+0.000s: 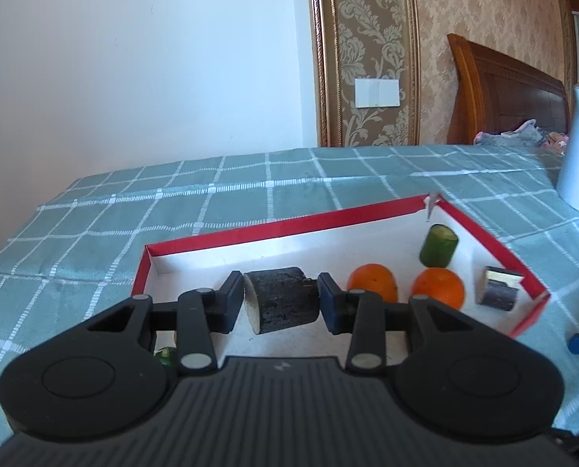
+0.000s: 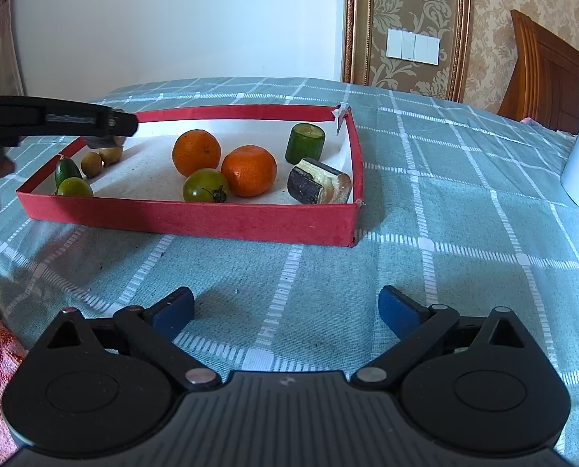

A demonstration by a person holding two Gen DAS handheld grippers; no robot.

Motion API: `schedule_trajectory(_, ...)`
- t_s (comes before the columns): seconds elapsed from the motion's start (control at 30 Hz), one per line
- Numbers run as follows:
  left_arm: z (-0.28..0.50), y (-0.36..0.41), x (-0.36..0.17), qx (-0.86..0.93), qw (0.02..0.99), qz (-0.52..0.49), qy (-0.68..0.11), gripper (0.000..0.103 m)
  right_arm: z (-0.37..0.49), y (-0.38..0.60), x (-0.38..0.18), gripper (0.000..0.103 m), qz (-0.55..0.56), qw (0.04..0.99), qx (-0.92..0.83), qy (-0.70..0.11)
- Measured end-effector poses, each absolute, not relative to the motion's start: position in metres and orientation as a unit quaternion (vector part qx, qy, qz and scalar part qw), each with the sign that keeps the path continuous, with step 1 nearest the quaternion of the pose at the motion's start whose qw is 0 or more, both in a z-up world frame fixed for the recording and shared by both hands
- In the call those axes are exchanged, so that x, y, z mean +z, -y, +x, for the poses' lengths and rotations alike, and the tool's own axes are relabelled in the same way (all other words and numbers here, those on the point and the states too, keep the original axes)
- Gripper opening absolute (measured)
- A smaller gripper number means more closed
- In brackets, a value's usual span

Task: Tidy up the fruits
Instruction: 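Carry the wood-like chunk into the tray and open the left tool, then lift the open left tool away from the tray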

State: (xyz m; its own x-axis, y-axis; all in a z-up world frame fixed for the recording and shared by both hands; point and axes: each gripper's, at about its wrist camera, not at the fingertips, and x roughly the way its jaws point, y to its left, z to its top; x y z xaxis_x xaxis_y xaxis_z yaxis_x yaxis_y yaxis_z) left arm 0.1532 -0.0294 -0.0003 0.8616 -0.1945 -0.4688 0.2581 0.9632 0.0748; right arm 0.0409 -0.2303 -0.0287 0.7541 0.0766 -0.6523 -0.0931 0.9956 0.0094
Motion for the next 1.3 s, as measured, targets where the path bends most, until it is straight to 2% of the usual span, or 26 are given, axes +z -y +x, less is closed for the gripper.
schedule_trajectory(0.4, 0.183, 0.022, -0.023, -0.093, 0.954, 0.061, -0.278, 0.038, 0.041, 0.23, -0.028, 0.102, -0.013, 0.936, 0.046, -0.348)
schedule_trajectory(0.7, 0.178, 0.028, -0.031, -0.089, 0.954, 0.085, -0.272, 0.038, 0.041, 0.23, -0.028, 0.103, -0.013, 0.936, 0.046, -0.349)
schedule_trajectory(0.9, 0.178, 0.024, -0.035, -0.081, 0.951, 0.079, -0.286, 0.043, 0.041, 0.23, -0.028, 0.103, -0.013, 0.936, 0.045, -0.349)
schedule_trajectory(1.1, 0.169, 0.024, -0.029, -0.08, 0.953, 0.083, -0.28, 0.05, 0.042, 0.229, -0.028, 0.103, -0.014, 0.936, 0.045, -0.349)
schedule_trajectory(1.17, 0.163, 0.023, -0.026, -0.078, 0.955, 0.084, -0.275, 0.055, 0.041, 0.23, -0.028, 0.103, -0.014, 0.936, 0.045, -0.349)
schedule_trajectory(1.23, 0.157, 0.022, -0.023, -0.076, 0.957, 0.087, -0.268, 0.067, 0.041, 0.23, -0.028, 0.103, -0.014, 0.936, 0.045, -0.349)
schedule_trajectory(1.3, 0.149, 0.02, -0.019, -0.072, 0.959, 0.089, -0.26, 0.07, 0.042, 0.229, -0.028, 0.103, -0.014, 0.936, 0.045, -0.349)
